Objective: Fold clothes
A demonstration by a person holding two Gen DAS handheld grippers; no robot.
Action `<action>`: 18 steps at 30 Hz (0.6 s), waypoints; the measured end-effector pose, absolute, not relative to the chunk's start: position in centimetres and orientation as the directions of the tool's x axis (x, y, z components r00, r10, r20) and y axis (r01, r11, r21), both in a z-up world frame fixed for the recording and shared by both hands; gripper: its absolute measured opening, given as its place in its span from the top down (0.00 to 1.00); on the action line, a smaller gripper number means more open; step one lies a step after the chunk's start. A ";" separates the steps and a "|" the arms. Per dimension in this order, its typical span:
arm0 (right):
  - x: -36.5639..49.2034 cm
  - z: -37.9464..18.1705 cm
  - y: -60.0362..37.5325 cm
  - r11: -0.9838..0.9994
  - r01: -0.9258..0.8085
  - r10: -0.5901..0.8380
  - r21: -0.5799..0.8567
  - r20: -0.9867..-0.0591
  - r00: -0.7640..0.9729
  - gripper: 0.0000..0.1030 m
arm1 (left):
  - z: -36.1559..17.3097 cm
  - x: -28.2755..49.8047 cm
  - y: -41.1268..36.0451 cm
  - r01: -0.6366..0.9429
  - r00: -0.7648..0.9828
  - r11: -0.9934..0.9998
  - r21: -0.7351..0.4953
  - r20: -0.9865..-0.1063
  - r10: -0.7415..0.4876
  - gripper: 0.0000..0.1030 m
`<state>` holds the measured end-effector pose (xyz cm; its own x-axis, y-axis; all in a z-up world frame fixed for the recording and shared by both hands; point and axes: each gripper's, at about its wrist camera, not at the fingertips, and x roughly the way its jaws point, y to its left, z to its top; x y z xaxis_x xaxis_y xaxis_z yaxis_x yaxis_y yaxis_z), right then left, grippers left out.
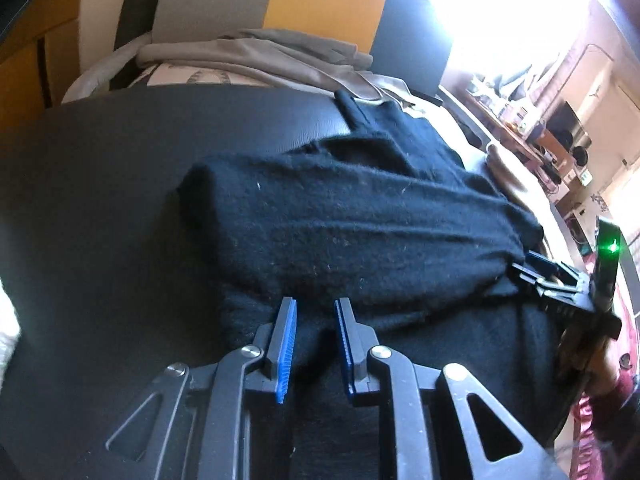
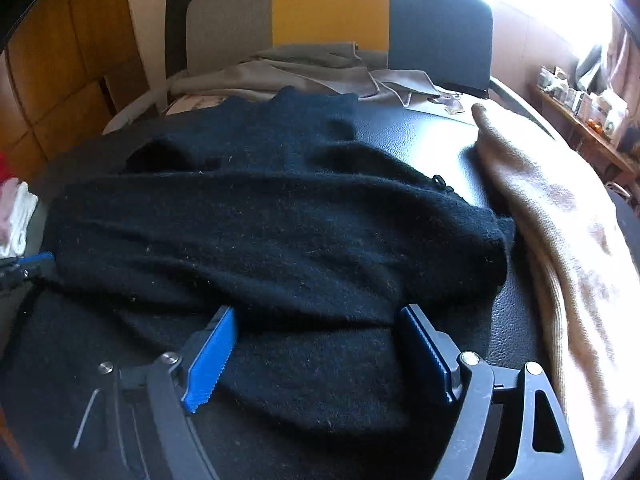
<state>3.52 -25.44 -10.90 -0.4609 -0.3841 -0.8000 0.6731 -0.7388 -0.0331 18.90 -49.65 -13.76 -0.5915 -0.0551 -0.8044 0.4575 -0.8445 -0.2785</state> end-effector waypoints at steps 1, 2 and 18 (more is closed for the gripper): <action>3.5 -11.0 -25.1 -0.745 0.667 -0.389 -0.021 -0.799 -0.460 0.16 | -13.0 18.8 -49.5 0.456 -0.601 -0.850 -0.264 -0.796 -0.076 0.80; 3.6 -11.1 -24.8 -0.751 0.661 -0.393 -0.009 -0.797 -0.458 0.16 | -12.2 18.8 -49.3 0.455 -0.611 -0.855 -0.250 -0.786 -0.095 0.80; -0.3 -11.4 -30.3 -0.689 0.721 -0.488 0.071 -0.781 -0.390 0.17 | -15.3 13.7 -56.2 0.500 -0.568 -0.833 -0.237 -0.816 -0.108 0.79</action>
